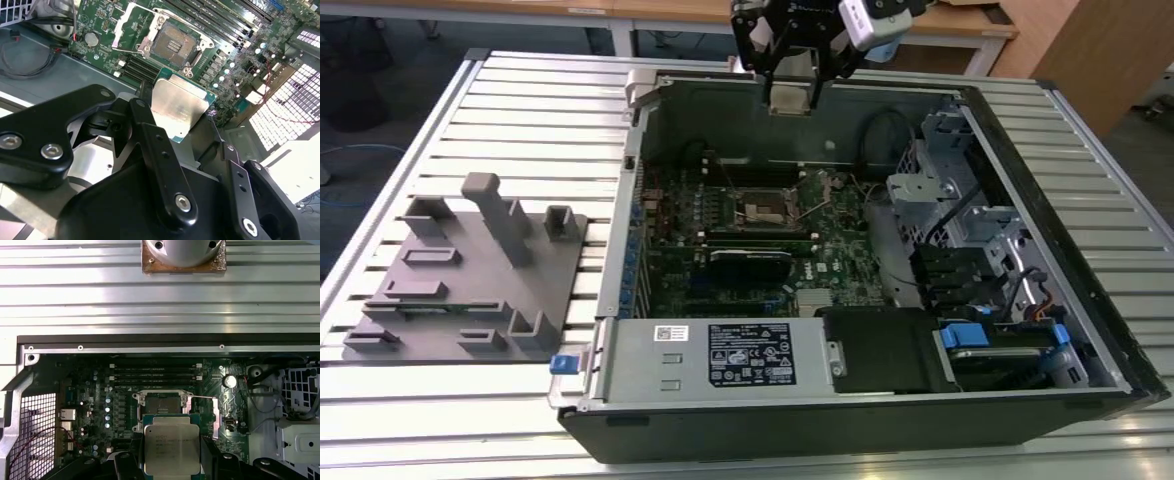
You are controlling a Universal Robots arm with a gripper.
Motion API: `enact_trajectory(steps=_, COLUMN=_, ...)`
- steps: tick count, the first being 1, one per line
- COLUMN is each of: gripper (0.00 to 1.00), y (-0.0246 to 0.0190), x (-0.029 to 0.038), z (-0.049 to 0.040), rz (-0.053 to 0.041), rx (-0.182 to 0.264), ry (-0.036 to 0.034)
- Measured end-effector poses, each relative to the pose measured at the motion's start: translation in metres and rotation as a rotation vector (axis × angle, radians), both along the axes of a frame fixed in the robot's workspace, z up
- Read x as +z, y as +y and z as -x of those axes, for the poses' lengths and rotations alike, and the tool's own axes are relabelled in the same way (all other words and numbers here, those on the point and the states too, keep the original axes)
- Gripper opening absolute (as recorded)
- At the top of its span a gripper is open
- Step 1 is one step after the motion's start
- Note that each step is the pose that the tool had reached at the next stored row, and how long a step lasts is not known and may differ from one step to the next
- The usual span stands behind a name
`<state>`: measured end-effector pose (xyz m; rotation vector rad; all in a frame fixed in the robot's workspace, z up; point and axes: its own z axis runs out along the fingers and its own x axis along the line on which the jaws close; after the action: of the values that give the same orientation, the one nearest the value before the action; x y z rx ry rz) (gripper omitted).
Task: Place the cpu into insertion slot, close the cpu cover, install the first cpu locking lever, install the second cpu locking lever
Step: 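Place the cpu into insertion slot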
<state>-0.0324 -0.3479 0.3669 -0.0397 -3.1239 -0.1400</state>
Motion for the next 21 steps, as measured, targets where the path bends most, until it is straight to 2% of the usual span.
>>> enact_trajectory(steps=14, gripper=0.54, y=0.0000, x=-0.0021, z=0.0000, rz=-0.0003, rx=0.000, ry=-0.0014)
enact_trajectory(steps=21, gripper=0.54, y=0.0000, x=-0.0053, z=0.0002, rz=-0.0002, rx=0.000, ry=-0.0047)
